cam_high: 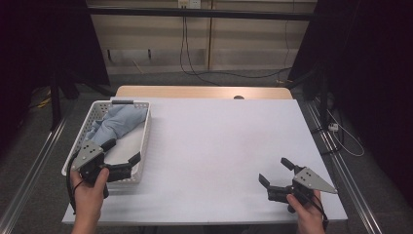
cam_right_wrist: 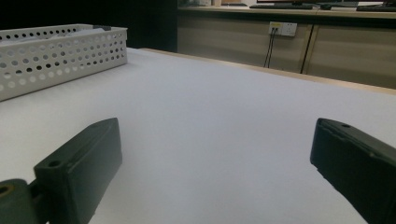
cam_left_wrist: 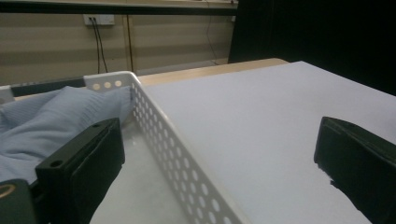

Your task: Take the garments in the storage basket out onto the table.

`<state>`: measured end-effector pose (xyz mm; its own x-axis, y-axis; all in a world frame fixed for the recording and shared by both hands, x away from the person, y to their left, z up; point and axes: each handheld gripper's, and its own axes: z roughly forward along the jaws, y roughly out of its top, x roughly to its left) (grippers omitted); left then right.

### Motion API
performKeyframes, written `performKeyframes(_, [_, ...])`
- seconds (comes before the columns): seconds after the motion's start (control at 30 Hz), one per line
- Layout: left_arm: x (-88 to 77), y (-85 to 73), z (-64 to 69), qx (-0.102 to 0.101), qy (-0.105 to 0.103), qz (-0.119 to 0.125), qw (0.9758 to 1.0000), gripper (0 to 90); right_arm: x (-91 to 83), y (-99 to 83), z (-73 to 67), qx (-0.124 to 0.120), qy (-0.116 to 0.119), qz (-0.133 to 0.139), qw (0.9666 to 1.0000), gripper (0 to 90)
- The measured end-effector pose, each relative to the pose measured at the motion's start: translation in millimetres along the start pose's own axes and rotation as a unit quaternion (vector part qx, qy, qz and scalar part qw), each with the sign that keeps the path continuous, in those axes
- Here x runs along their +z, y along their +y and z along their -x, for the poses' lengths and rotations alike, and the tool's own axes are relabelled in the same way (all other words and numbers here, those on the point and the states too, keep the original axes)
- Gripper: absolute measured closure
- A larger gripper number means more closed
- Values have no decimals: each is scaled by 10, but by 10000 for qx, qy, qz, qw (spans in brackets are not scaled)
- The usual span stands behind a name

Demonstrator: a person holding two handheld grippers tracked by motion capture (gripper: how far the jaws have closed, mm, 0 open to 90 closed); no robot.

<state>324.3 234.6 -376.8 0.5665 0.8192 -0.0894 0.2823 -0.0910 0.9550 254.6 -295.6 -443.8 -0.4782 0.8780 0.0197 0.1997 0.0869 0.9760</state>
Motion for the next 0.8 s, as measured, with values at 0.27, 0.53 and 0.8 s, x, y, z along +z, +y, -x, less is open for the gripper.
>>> performKeyframes(0.27, [3, 52, -126, 34, 91, -114, 9999, 19, 40, -10, -46, -146, 123, -95, 9998, 19])
performKeyframes(0.53, [88, 169, -202, 154, 91, -226, 9996, 20, 43, -13, -62, -124, 231, -126, 9996, 19])
performKeyframes(0.8, [218, 244, -260, 190, 107, -271, 9994, 22, 51, -13, -55, -117, 254, -130, 9995, 19])
